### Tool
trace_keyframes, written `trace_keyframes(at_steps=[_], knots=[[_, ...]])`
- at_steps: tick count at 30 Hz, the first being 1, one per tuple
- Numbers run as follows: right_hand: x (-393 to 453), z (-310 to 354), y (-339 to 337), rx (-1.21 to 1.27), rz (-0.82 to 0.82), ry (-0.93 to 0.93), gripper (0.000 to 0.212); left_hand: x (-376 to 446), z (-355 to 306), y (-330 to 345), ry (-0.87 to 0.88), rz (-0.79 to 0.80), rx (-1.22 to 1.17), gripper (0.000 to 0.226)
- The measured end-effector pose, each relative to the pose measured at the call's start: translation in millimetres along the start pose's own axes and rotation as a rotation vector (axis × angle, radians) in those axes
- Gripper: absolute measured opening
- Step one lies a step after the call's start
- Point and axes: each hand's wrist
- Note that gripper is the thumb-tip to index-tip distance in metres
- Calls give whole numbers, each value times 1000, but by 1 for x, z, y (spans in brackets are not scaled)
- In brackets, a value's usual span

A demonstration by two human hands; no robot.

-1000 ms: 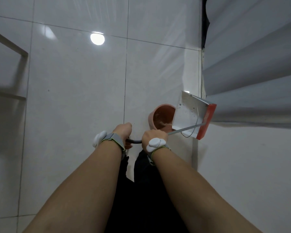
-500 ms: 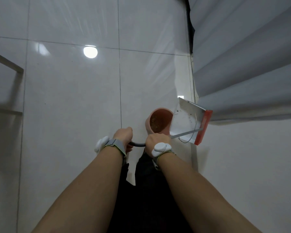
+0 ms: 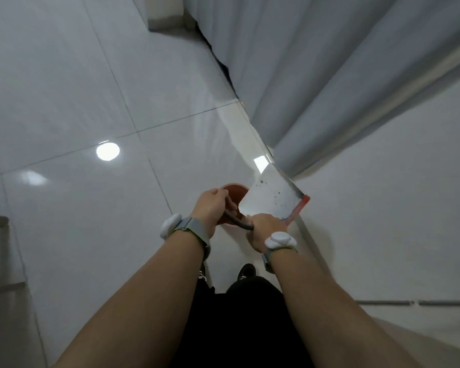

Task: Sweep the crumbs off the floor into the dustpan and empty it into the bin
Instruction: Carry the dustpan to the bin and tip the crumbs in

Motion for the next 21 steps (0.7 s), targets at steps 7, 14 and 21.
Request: trace_keyframes(at_steps=[7,14,21], knots=[[-30,-79,5,436,-112,561,35,-21,-23,130,-63,347,28,25],[-79,-156,48,1118,-49,932,55,-68,28,254,-110,584,494,26],[-86,-199,91,1315,79,828,25,-62,91,298,-196,554,675,19]])
Point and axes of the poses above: each hand's wrist, its own x-axis towards the middle knuckle, its own y-axis out of the palm, z = x × y, and after that the axes turned 5 degrees about y, right-handed
